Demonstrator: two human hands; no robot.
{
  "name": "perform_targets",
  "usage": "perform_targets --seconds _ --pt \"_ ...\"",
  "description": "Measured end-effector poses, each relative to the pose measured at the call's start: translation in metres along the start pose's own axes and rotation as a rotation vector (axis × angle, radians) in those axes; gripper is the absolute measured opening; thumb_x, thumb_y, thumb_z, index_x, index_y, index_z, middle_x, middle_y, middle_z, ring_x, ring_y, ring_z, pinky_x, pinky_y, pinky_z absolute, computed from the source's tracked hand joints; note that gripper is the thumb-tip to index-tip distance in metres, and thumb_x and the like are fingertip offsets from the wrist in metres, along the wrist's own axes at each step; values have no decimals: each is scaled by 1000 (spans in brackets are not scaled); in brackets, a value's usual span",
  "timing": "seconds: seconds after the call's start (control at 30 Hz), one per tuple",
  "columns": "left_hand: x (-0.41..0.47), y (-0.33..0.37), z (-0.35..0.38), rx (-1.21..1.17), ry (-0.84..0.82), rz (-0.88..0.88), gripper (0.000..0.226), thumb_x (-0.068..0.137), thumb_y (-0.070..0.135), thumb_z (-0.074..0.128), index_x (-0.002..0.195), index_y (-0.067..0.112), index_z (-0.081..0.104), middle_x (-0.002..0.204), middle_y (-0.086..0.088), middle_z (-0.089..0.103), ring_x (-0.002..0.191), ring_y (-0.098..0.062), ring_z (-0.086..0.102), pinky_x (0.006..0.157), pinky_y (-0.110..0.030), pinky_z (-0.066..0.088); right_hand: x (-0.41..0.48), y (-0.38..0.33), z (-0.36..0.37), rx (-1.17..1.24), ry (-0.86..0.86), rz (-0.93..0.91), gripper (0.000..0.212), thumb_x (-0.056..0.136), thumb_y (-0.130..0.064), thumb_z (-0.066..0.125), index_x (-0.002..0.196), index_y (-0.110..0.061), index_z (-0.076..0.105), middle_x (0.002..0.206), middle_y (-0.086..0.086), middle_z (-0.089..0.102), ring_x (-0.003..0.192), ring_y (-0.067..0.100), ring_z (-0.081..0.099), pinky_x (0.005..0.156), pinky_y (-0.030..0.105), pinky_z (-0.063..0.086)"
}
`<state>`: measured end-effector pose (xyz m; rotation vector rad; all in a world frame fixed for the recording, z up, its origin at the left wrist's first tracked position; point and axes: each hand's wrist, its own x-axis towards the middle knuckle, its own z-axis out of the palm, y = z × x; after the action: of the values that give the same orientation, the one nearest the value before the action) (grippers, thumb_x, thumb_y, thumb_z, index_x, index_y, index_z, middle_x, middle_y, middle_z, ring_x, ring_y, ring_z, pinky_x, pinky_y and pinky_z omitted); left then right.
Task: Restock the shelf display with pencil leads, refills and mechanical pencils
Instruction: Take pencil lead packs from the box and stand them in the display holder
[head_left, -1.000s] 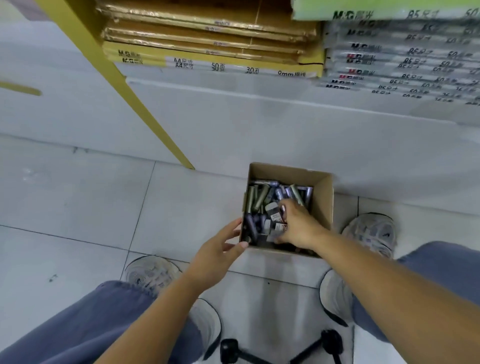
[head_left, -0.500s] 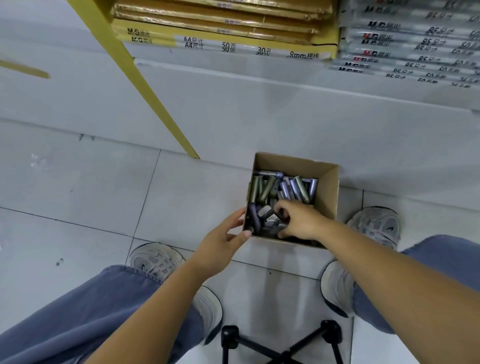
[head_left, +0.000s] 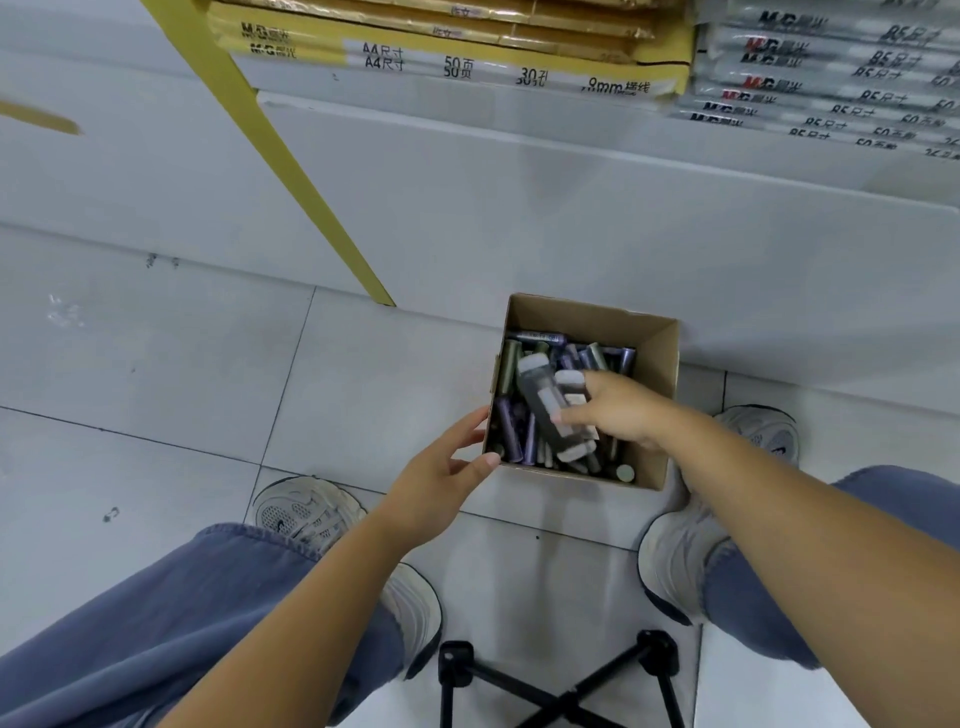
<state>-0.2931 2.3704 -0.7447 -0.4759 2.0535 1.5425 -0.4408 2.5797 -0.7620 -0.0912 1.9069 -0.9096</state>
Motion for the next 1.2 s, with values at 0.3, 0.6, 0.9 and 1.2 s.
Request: perform_targets --seconds 0.3,0.6,0.9,1.2 --pt "-6 46 -5 108 168 130 56 92 36 67 142 41 43 138 17 51 116 3 52 94 -15 43 -58 -46 -32 293 39 -194 30 90 -15 66 115 -30 61 107 -9 73 99 8 68 70 17 52" --pt "-49 148 -27 -370 -130 291 40 97 21 64 134 31 51 127 1 66 114 -17 67 83 -39 61 -141 -128 -12 352 -44 -448 32 95 -17 58 127 -19 58 116 4 70 109 23 66 88 38 56" --pt "-120 230 -79 -495 -71 473 33 100 11 56 132 22 57 130 -9 65 114 -26 67 79 -41 61 -233 -228 -29 163 202 -734 39 90 6 56 121 -19 55 110 2 71 100 17 68 84 34 57" --pt "-167 333 -133 -487 58 726 27 100 14 57 124 24 61 121 -5 71 109 -27 70 71 -36 61 -286 -327 -58 95 473 -1076 52 86 -1 67 114 -43 54 77 16 63 72 22 59 67 36 50"
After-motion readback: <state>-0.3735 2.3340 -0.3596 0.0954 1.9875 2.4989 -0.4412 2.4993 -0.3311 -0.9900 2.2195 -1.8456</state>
